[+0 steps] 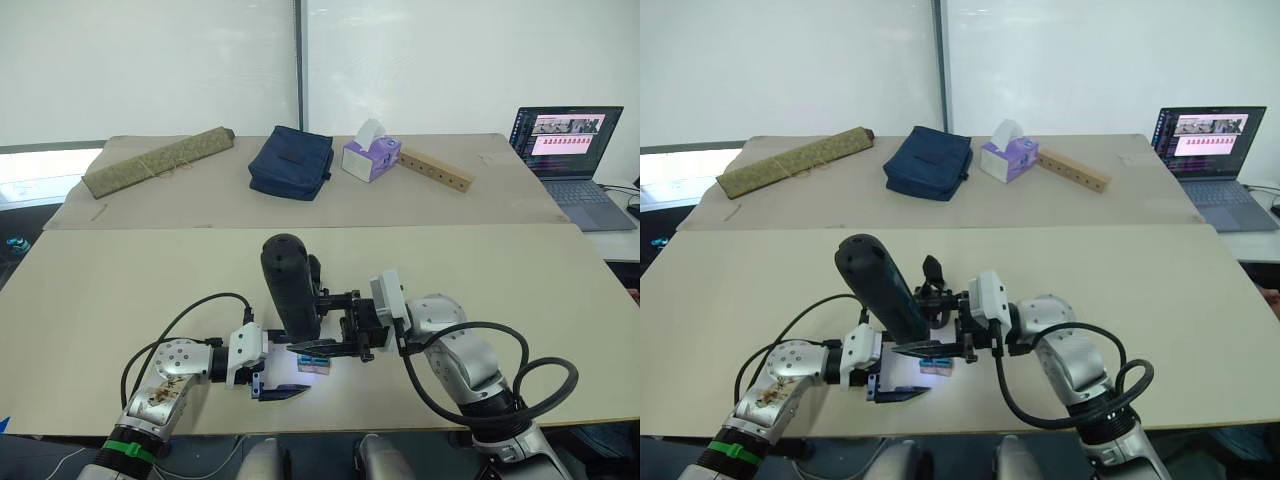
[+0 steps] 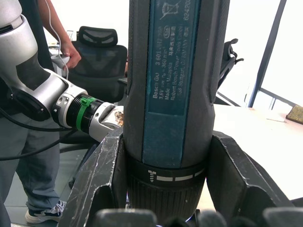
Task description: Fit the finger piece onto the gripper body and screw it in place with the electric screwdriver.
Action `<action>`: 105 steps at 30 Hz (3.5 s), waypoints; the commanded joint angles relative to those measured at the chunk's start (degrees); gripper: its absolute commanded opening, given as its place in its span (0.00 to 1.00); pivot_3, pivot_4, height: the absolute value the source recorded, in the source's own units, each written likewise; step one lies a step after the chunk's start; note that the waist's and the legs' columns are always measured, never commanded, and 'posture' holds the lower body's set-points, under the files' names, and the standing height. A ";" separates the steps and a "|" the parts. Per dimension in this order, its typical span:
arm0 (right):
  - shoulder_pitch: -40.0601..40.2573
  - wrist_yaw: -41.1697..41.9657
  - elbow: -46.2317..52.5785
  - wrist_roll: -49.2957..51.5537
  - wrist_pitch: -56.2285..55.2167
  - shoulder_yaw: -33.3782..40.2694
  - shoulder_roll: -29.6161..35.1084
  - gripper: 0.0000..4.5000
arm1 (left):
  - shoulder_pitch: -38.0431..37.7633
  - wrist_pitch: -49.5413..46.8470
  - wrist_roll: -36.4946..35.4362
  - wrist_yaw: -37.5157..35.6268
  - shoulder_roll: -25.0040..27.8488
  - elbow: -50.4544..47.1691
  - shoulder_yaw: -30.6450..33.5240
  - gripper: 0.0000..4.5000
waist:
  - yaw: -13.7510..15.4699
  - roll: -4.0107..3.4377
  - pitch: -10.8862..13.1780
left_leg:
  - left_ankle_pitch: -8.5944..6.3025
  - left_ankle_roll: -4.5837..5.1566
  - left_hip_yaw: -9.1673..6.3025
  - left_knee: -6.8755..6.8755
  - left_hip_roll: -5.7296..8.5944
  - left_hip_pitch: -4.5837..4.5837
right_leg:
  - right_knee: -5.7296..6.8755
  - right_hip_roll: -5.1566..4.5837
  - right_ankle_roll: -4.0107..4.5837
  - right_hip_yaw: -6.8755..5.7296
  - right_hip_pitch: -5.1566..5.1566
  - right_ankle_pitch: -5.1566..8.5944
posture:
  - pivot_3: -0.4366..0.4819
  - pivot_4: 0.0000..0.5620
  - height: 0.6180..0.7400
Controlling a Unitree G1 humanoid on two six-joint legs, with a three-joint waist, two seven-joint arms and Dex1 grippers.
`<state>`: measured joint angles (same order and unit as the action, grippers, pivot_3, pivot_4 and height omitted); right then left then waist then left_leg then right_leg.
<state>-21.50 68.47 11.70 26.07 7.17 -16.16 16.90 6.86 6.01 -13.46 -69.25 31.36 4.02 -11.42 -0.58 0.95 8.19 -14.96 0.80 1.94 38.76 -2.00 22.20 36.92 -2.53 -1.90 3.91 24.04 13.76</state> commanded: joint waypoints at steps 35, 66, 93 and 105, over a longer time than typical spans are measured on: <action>-1.72 0.46 1.17 3.00 0.04 1.57 0.06 0.42 | -0.80 -1.15 1.83 0.84 -0.22 1.64 -1.84 0.99 | 0.02 0.00 0.00 | 0.00 0.00 0.00 0.00 0.00 0.01 | 0.00 0.00 0.00 0.00 0.00 0.00 | 0.48 0.27 1.00; -1.63 0.39 1.05 3.64 0.38 1.18 0.63 0.42 | -1.32 -0.77 1.88 0.86 -0.25 2.07 -1.83 0.99 | 0.00 0.00 0.00 | 0.00 0.00 0.00 0.00 0.00 0.00 | 0.00 0.00 0.00 0.00 0.00 0.00 | 0.48 0.27 1.00; -1.54 0.37 -0.40 2.41 -0.15 0.89 0.41 0.42 | -1.32 -0.88 1.95 0.90 -0.26 2.13 -1.93 0.99 | -0.01 0.00 0.00 | 0.00 0.00 0.00 0.00 0.00 0.00 | 0.00 0.00 0.00 0.00 0.00 0.00 | 0.48 0.27 1.00; -1.24 0.78 -0.74 2.11 -0.46 0.58 0.62 0.42 | -1.26 -1.11 1.94 0.89 -0.25 2.05 -1.99 0.99 | -0.01 0.00 0.00 | 0.00 0.00 0.00 0.00 0.00 0.00 | 0.00 0.00 0.00 0.00 0.00 0.00 | 0.48 0.27 1.00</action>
<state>-21.95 68.74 9.51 27.48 7.96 -16.13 17.78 6.75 6.03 -13.36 -69.12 31.32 4.12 -11.47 -0.59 0.95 8.19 -14.96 0.80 1.94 38.76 -1.99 22.20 36.92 -2.53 -1.90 3.91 24.04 13.75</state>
